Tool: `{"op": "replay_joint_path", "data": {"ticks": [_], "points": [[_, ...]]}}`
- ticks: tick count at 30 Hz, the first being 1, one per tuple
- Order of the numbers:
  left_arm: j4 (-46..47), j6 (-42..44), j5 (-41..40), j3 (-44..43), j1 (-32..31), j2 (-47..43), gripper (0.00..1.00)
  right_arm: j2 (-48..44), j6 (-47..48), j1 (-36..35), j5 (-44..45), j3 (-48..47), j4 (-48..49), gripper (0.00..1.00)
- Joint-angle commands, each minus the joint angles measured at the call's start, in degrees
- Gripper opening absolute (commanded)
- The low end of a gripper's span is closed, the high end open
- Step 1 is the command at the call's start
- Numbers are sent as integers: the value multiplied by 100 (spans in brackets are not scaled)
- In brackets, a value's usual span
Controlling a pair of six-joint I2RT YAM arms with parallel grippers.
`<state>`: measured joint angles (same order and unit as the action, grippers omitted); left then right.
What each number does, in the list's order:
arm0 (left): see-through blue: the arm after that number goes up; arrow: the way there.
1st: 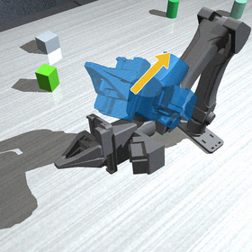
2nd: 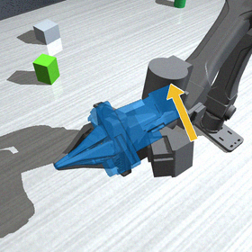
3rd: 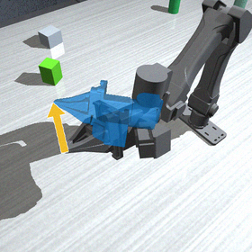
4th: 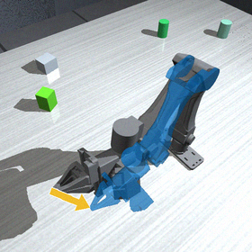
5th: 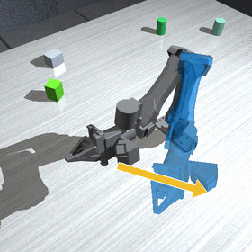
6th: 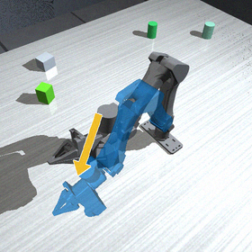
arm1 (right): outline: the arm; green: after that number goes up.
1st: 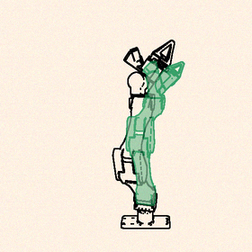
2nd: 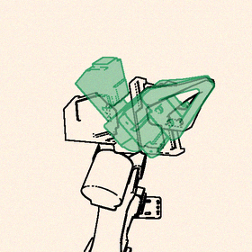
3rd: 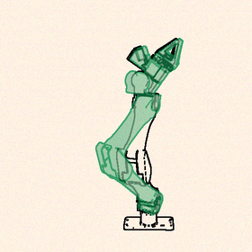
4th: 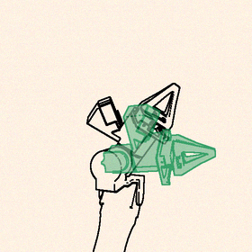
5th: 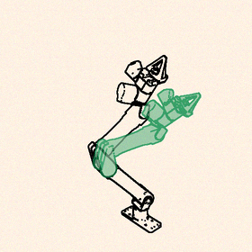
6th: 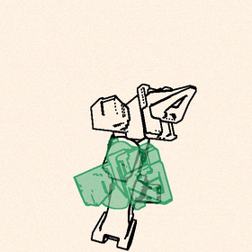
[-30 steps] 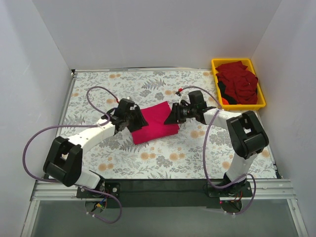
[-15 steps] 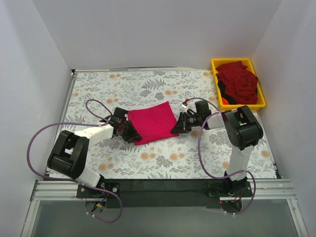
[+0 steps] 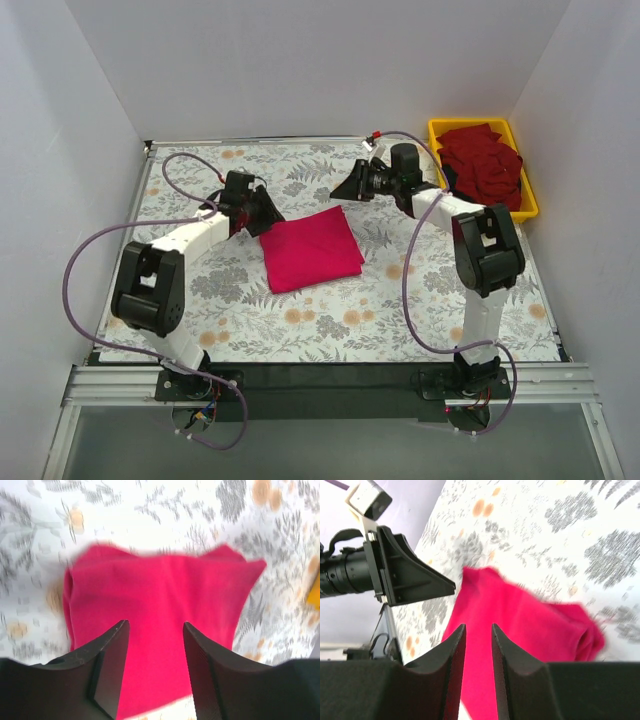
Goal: Fold and stack the t-shirts
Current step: Fold the tshirt
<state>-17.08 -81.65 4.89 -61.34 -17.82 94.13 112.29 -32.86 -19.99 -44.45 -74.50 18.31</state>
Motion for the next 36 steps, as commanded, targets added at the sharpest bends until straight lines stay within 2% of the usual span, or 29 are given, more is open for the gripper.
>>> {"op": "replay_joint_path", "data": {"ticks": [1, 8, 15, 18, 21, 24, 25, 27, 30, 32, 36], "points": [[73, 210, -146, -404, 156, 595, 43, 679, -273, -31, 129, -494, 42, 29], [170, 211, -234, -625, 376, 1274, 37, 1760, -414, -31, 129, -1075, 156, 29], [232, 245, -181, -440, 526, 1407, 36, 1876, -405, 258, 525, -593, 191, 28], [223, 386, -23, -422, 517, 1109, 41, 1499, -248, 452, 472, -311, 182, 28], [101, 579, -23, -422, 455, 583, 52, 893, 51, 452, 437, -92, 16, 32], [-180, 772, -163, -423, 403, -93, 69, 225, 385, 434, 612, 224, -458, 43], [-277, 825, -320, -414, 403, -270, 73, -81, 490, 400, 700, 304, -660, 50], [-636, 931, -636, -361, 403, -666, 82, -338, 1060, 321, 1156, 419, -1502, 56], [-1032, 1106, -1225, -160, 403, -1369, 89, -664, 1782, 66, 2043, 462, -2690, 60], [-1130, 1186, -1629, 60, 403, -1879, 90, -831, 1906, -136, 2578, 550, -3050, 61], [-1245, 1256, -2070, 675, 403, -2670, 90, -981, 1977, -470, 3099, 787, -3351, 62]]}}
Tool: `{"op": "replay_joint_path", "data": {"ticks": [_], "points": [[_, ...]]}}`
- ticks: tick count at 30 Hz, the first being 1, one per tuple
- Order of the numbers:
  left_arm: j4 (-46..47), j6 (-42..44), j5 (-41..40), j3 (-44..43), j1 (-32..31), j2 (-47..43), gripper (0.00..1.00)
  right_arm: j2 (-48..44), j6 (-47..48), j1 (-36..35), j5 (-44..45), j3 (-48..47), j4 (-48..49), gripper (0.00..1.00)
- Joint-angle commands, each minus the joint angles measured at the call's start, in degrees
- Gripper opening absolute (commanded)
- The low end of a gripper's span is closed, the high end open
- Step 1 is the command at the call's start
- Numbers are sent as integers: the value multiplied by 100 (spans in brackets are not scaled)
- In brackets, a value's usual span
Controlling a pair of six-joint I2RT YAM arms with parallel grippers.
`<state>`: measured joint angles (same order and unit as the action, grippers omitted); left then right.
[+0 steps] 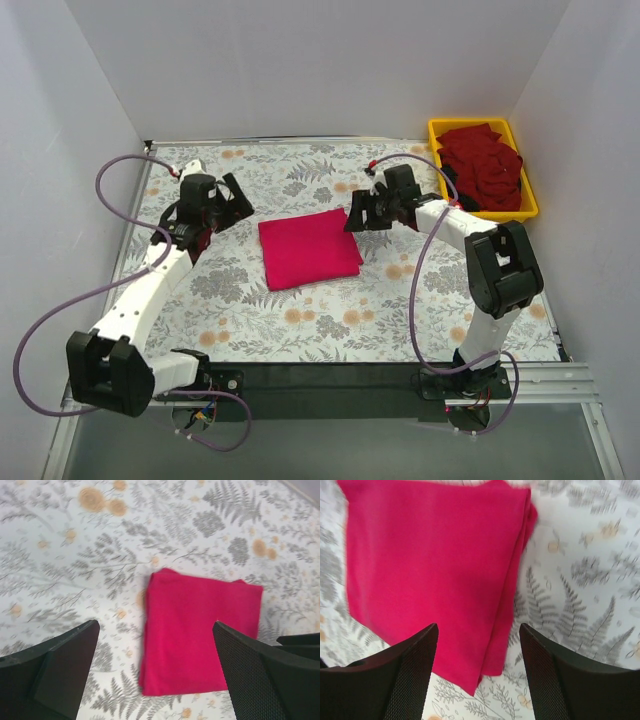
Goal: Fold and stack the t-shirts
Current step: Fold the tshirt, then neatly place the folded tshirt to the corner
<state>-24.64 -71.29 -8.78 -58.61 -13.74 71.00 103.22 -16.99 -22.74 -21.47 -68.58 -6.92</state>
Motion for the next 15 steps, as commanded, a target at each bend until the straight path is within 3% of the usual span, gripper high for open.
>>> {"op": "replay_joint_path", "data": {"ticks": [1, 6, 15], "points": [[-489, 220, -748, 638, -6, -490, 89, -74, 372, -317, 881, 161, -924, 61], [-331, 115, -792, 1246, -6, -1097, 88, 207, 311, -696, 1514, -182, -1127, 58], [231, 89, -792, 1642, -6, -895, 87, 1059, 135, -1127, 1822, -745, -1294, 53]]}}
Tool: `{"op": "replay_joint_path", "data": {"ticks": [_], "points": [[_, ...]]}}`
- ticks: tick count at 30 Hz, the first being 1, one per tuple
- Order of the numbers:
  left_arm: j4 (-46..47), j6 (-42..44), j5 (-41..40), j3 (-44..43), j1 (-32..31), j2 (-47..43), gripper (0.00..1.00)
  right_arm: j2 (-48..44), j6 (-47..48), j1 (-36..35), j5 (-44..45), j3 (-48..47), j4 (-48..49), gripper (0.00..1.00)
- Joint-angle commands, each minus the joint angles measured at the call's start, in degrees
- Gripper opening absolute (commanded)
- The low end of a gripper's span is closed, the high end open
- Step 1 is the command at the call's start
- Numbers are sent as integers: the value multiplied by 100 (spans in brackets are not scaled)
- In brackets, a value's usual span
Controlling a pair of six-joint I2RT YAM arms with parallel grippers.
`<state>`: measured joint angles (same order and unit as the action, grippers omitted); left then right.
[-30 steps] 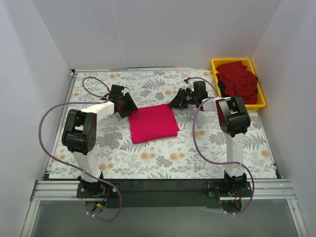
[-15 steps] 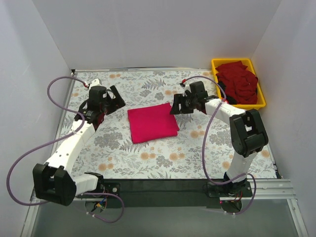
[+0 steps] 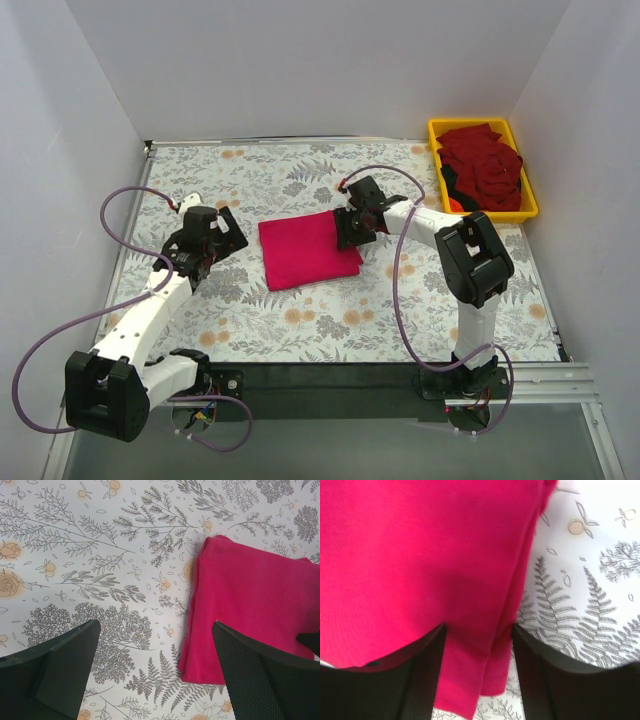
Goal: Fold and stack the t-shirts
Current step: Neatly place the folded tshirt to the corner
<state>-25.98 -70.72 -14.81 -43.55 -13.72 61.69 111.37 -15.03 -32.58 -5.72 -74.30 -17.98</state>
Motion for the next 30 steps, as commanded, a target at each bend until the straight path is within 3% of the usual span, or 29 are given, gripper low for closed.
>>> {"op": "replay_joint_path", "data": {"ticks": [1, 6, 7, 10, 19, 23, 30], "points": [[383, 49, -172, 162, -8, 62, 87, 314, -53, -204, 255, -198, -223, 49], [374, 137, -277, 294, -8, 107, 86, 228, 113, -302, 545, -156, -828, 28], [391, 146, -286, 303, -8, 71, 86, 44, 184, -302, 815, -76, -917, 17], [409, 181, -347, 312, -8, -8, 86, -447, 420, -145, 1195, 449, -1172, 1], [392, 243, -356, 303, -8, -69, 86, -1442, 1650, 1023, 2399, 1857, -1401, 1], [374, 260, -383, 303, -8, -70, 86, -1443, 1854, 1657, 3311, 2104, -1384, 1], [365, 251, -365, 321, -8, -245, 86, -1294, 2135, 2361, 4174, 2437, -1103, 1]]}}
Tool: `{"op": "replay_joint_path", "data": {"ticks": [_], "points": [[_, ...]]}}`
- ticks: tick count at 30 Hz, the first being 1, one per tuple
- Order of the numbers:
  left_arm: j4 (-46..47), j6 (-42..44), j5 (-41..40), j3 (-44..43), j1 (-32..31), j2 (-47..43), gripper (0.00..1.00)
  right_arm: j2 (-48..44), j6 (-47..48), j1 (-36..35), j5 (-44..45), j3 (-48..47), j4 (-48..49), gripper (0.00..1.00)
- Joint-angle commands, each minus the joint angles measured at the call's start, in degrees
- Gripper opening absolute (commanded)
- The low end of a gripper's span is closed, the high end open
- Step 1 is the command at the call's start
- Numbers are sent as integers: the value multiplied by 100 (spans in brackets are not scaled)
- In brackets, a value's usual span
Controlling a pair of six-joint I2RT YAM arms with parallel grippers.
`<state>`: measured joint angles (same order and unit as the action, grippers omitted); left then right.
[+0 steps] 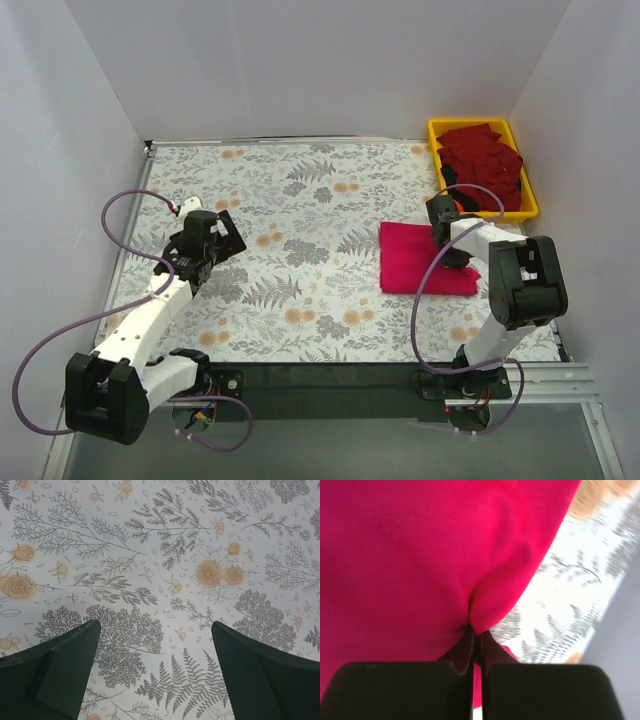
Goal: Fold and stack the t-shirts
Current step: Neatly place the folded tshirt to the corner
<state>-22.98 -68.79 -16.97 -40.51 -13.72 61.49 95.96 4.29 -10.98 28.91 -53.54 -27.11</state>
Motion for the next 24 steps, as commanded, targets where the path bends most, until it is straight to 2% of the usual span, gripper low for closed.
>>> {"op": "replay_joint_path", "data": {"ticks": [1, 2, 6, 11, 15, 24], "points": [[66, 50, -140, 17, -8, -243, 86, 274, 195, 193, 870, 466, -163, 1], [66, 50, -131, 26, -8, -243, 86, 309, 186, 193, 1297, 563, -137, 1], [66, 50, -78, 26, -8, -304, 86, 370, 291, 386, 1855, 836, 118, 1], [66, 50, -113, 35, -8, -287, 86, 449, 852, 781, 2382, 530, 347, 1], [66, 68, -122, 17, -8, -191, 86, 712, 1178, 1369, 2365, -68, 426, 1], [57, 68, -140, 0, -8, 91, 86, 1179, 1469, 1801, 2260, -842, 584, 1]]}}
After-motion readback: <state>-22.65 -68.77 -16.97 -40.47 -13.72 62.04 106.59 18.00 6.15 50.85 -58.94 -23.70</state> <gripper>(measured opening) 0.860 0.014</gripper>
